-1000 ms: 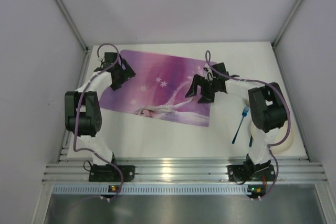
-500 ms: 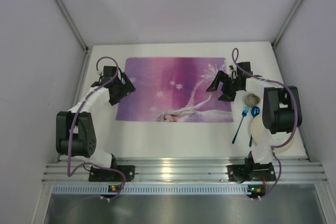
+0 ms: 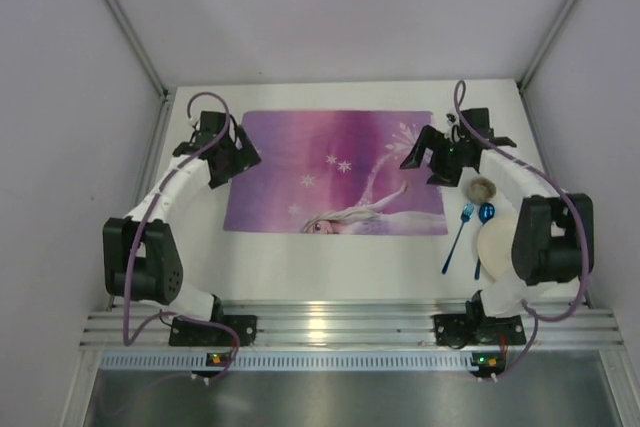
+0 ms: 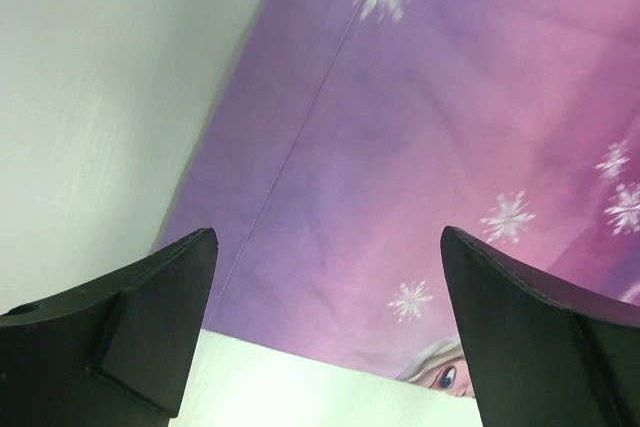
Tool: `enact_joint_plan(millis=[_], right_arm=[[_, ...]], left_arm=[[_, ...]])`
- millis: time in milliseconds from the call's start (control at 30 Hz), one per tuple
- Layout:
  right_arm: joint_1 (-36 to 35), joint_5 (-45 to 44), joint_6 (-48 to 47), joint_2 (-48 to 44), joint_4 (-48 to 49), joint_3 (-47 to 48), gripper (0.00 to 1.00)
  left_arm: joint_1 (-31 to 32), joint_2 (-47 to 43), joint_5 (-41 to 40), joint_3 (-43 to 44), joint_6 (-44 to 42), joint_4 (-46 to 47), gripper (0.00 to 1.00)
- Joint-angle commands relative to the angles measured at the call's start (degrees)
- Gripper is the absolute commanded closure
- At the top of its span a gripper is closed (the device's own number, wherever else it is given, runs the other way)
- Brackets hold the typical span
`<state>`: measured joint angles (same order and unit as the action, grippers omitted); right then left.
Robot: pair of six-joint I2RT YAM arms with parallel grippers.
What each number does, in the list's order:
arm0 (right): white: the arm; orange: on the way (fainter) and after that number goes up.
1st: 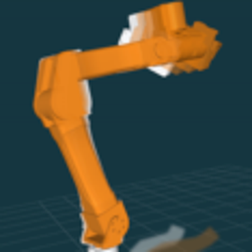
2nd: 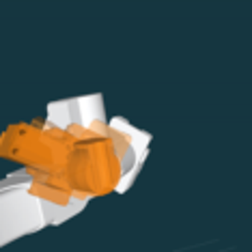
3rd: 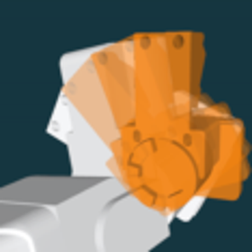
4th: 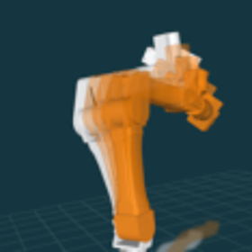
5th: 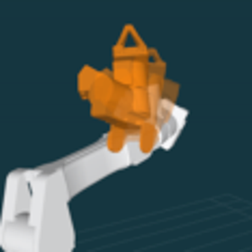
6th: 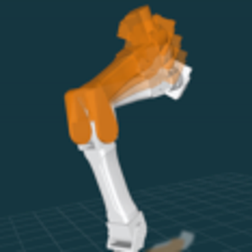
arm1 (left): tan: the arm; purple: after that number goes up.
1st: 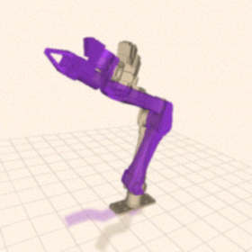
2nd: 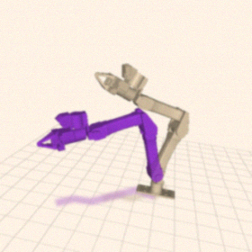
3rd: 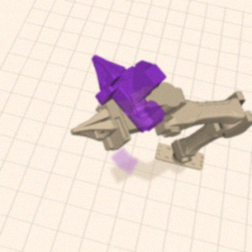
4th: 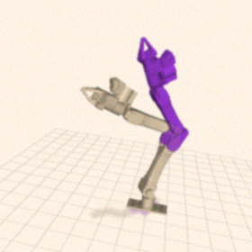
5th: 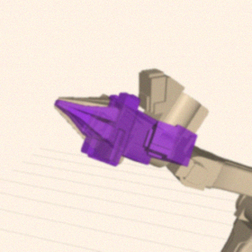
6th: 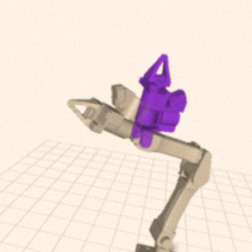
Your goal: Set the dinner table for one person
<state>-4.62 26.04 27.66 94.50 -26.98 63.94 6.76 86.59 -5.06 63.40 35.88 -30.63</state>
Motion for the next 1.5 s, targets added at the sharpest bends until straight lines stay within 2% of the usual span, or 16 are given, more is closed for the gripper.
enact_joint_plan(millis=[0,33,100,167,200,233,300,367,467,667,900,1067,1167,1367,1400,1467], right_arm=[[-1.0,-8.3,0.6,-14.6,-4.8,1.8,0.0],[-0.9,-11.3,0.7,-16.7,-5.6,1.1,0.0],[-0.6,-20.6,1.2,-21.5,-8.9,-1.6,0.0],[2.2,-27.2,1.6,-22.9,-11.6,-4.4,0.0],[3.9,-27.8,1.8,-23.0,-13.0,-5.4,0.0],[8.6,-27.8,2.0,-23.0,-13.4,-6.9,0.0],[13.0,-27.3,1.8,-22.6,-14.1,-7.8,0.0],[18.6,-27.0,1.1,-21.9,-14.6,-7.3,0.0],[21.6,-29.2,0.7,-17.2,-16.5,-3.3,0.03],[23.3,-31.3,0.3,-7.6,-17.2,2.7,0.22],[23.4,-31.0,1.0,-0.6,-13.5,3.7,0.43],[23.2,-30.3,1.2,2.8,-11.9,4.4,0.46],[22.1,-30.4,1.3,4.4,-10.9,4.8,0.55],[20.0,-32.2,0.9,6.5,-10.3,6.2,0.89],[19.7,-32.7,0.9,6.6,-10.4,6.6,0.99],[18.7,-34.3,0.7,6.4,-11.0,8.6,1.0]], left_arm=[[2.5,-3.5,-7.7,9.4,-5.0,-3.3,0.01],[4.3,-5.5,-9.9,10.0,-6.2,-2.9,0.01],[4.7,-8.3,-13.5,5.4,-7.6,5.6,0.01],[2.2,-9.9,-13.8,-0.8,1.2,7.7,0.01],[0.6,-9.6,-3.7,-1.9,0.6,11.0,0.01],[-1.0,-6.8,-0.3,-1.2,-0.1,11.5,0.03],[-0.4,-3.7,2.8,2.2,0.2,5.3,0.08],[2.4,-0.7,1.7,5.0,-1.3,3.4,0.15],[4.7,-0.7,0.1,4.5,-2.4,3.2,0.16],[5.2,-2.6,1.5,1.4,-2.7,4.8,0.17],[5.2,-4.2,0.9,-0.9,-3.4,4.8,0.18],[5.2,-4.1,0.1,-1.3,-4.2,4.8,0.18],[5.2,-3.5,0.1,-1.2,-4.2,4.9,0.18],[5.2,-1.2,1.5,0.9,-4.5,5.2,0.18],[5.2,-0.6,1.6,1.5,-4.8,5.2,0.19],[5.2,0.2,1.9,3.2,-5.6,4.5,0.19]])
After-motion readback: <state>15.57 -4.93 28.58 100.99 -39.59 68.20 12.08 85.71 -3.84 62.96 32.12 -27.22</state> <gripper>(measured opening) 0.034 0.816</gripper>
